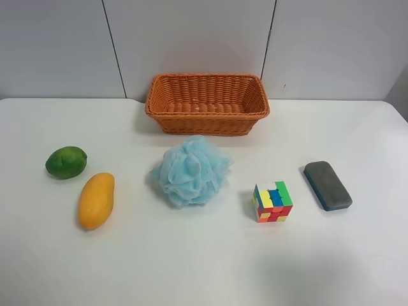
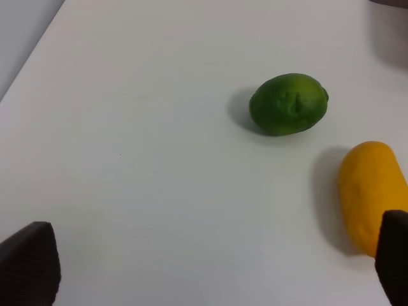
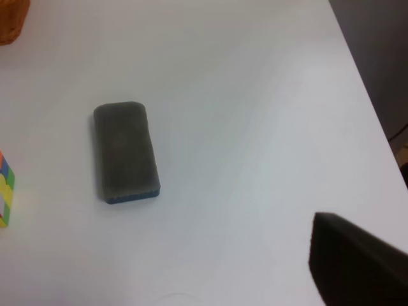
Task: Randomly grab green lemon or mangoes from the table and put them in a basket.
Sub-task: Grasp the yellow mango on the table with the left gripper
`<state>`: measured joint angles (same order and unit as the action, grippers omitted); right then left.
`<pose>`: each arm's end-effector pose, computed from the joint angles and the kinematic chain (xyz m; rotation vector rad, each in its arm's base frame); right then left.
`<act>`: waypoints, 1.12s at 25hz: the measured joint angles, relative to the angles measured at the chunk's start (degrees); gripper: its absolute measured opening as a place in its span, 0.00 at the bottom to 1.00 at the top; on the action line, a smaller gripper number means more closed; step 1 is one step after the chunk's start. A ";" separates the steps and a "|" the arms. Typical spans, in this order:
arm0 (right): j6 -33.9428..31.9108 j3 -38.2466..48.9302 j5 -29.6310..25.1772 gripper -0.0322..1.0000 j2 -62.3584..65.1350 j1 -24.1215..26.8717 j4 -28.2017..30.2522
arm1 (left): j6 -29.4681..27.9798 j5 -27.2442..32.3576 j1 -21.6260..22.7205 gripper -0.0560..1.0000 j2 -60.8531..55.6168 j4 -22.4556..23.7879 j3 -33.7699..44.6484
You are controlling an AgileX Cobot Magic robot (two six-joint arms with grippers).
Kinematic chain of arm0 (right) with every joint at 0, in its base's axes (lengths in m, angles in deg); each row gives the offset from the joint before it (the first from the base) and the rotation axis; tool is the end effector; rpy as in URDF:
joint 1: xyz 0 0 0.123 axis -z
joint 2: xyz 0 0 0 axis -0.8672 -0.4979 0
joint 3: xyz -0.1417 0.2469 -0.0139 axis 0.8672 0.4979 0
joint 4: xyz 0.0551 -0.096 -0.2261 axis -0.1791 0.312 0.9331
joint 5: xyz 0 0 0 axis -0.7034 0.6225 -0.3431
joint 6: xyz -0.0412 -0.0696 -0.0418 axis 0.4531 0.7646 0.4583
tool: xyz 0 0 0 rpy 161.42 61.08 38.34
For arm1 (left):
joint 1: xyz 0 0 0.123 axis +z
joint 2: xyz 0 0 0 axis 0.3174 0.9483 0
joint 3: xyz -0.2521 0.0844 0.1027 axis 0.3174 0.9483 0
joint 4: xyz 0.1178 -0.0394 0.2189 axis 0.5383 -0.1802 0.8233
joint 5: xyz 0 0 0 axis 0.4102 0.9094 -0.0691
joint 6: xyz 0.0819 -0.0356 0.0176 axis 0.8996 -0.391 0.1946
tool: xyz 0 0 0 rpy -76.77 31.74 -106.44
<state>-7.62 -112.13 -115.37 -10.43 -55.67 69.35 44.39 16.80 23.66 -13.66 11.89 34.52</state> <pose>-0.0032 0.0047 0.2718 -0.0137 2.0653 -0.0361 -0.0080 0.0062 0.2797 -0.2578 2.0164 0.0582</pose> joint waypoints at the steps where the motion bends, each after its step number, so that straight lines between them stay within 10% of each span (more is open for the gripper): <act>1: 0.00 0.00 0.00 0.98 0.00 0.00 0.00 | 0.00 0.00 0.00 0.99 0.00 0.00 0.00; 18: 0.00 0.00 0.00 0.98 0.00 0.00 0.00 | 1.81 -0.42 0.00 0.99 0.62 -0.67 -0.19; 28: 0.00 0.00 0.00 0.98 0.00 0.00 0.00 | 10.68 -7.80 0.00 0.99 26.18 -8.62 -11.10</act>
<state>-7.62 -112.13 -115.37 -10.43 -55.67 69.35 55.07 9.00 23.66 12.52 3.27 23.41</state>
